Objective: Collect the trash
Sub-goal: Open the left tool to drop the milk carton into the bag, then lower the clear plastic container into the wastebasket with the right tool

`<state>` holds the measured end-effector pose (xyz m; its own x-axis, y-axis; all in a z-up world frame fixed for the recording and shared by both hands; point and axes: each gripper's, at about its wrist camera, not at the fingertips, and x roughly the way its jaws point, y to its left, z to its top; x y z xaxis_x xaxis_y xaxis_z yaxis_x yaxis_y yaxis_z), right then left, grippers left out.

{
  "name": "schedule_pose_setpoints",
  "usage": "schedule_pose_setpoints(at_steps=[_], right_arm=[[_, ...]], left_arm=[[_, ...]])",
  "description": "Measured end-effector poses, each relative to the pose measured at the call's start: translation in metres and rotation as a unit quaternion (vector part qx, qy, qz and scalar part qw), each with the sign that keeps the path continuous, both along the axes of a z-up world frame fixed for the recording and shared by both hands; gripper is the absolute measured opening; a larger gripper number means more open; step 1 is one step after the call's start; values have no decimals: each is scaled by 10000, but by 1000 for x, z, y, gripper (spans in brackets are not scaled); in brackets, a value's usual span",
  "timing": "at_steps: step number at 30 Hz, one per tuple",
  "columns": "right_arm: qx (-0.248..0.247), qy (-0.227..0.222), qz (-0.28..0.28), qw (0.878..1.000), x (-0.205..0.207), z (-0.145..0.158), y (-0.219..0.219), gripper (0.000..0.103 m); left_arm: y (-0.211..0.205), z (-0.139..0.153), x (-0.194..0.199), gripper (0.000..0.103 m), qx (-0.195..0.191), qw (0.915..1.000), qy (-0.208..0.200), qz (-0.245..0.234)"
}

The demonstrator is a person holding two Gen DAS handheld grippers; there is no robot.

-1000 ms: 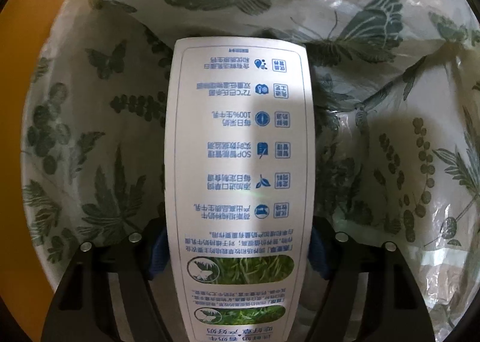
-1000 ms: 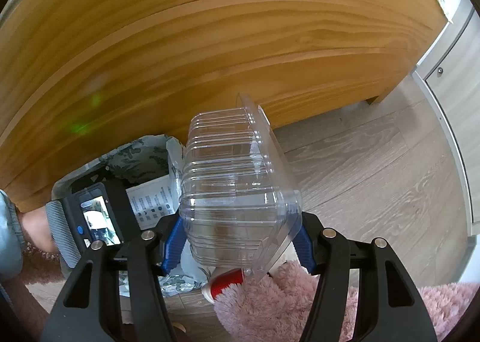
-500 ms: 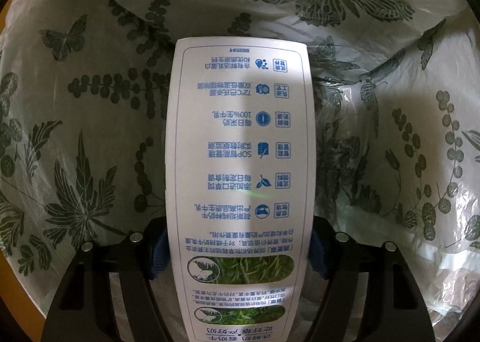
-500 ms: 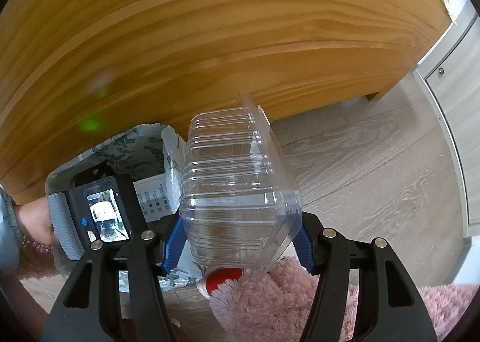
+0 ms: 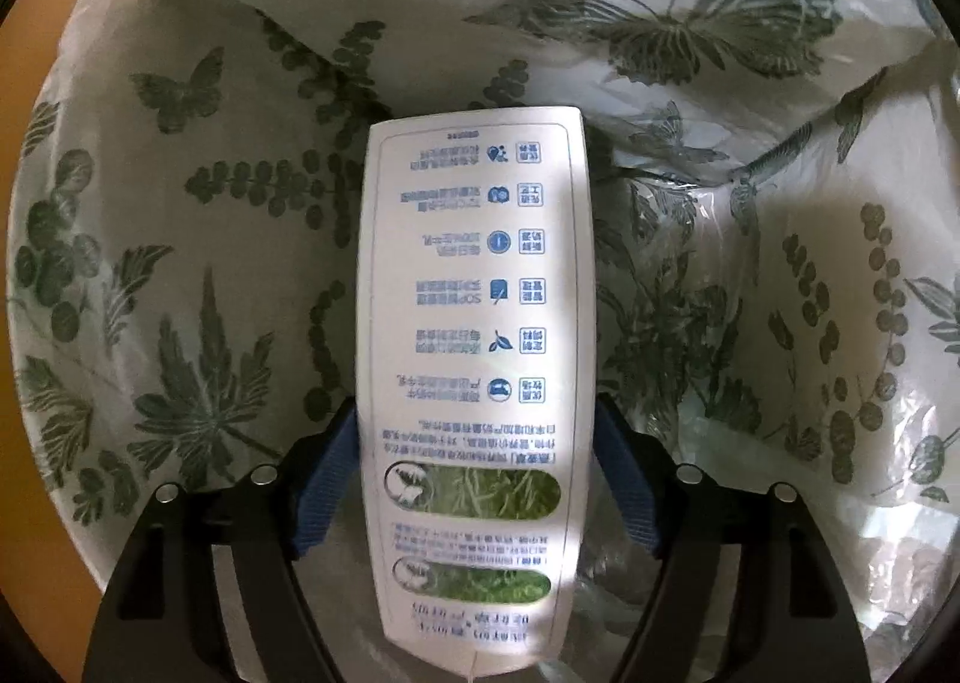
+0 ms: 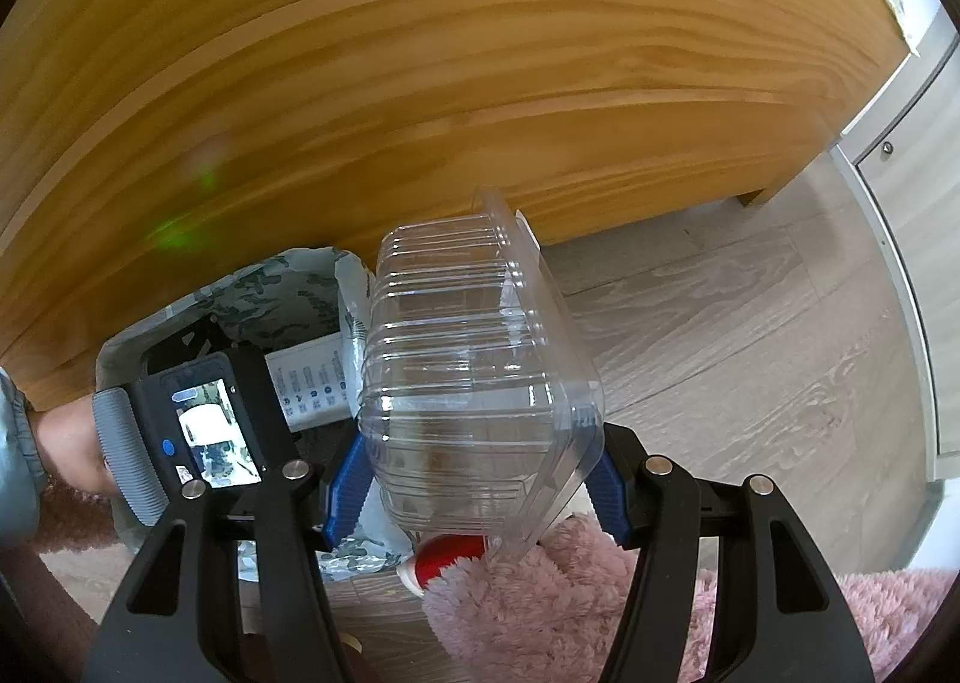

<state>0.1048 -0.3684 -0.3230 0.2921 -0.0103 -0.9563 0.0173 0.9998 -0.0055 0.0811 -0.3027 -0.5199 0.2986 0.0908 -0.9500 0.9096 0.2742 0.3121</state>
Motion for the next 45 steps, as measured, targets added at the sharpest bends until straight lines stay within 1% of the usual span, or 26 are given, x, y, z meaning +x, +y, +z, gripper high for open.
schedule_pose_setpoints(at_steps=[2,4,7,11,13,15,17,19,20,21,23,25,27,29,33,38,40,43,45], right_arm=[[-58,45,-21,10000,1,-3,0,60],[-61,121,-80,9999,2,-8,-2,60],[-197,228,-126,9995,8,-16,-3,59],[-96,391,-234,9989,15,-27,-5,59],[-33,428,-245,9988,17,-31,-7,59],[4,454,-229,9987,19,-34,-7,59],[64,496,-235,9985,23,-36,-10,59],[91,528,-255,9982,25,-42,-14,59],[89,538,-256,9982,26,-43,-15,59],[78,554,-260,9981,27,-46,-16,59],[98,581,-269,9979,27,-47,-13,59],[147,580,-268,9978,29,-49,-15,59],[189,556,-249,9980,30,-50,-15,59],[194,578,-254,9978,31,-53,-17,59],[233,627,-284,9974,31,-59,-16,59],[225,638,-251,9974,31,-59,-14,59],[230,653,-256,9973,31,-60,-13,59],[256,649,-285,9972,30,-59,-14,59],[272,633,-285,9972,31,-57,-14,59]], left_arm=[[2,5,-1,75,-15,10000,-13,81],[6,12,-2,75,-126,9996,-7,236],[13,20,0,75,-276,9985,111,461],[20,24,-7,75,-255,9985,129,470],[26,26,-11,72,-269,9982,190,497],[31,29,-14,62,-276,9974,327,574],[36,28,-16,58,-210,9967,397,674],[43,26,-16,46,-171,9954,507,799],[46,23,-17,38,-138,9938,626,904],[48,21,-16,31,-103,9933,661,947],[54,16,-16,28,-15,9921,706,1035],[63,14,-13,24,-124,9889,814,1239],[70,15,-9,12,-297,9837,954,1492],[78,14,-5,10,-390,9809,974,1641],[95,10,4,10,-542,9743,1075,1903],[106,3,10,9,-588,9727,1078,1970],[107,-1,18,9,-596,9720,1075,2003],[114,2,27,9,-766,9671,1068,2176],[120,14,29,9,-857,9647,999,2281]])
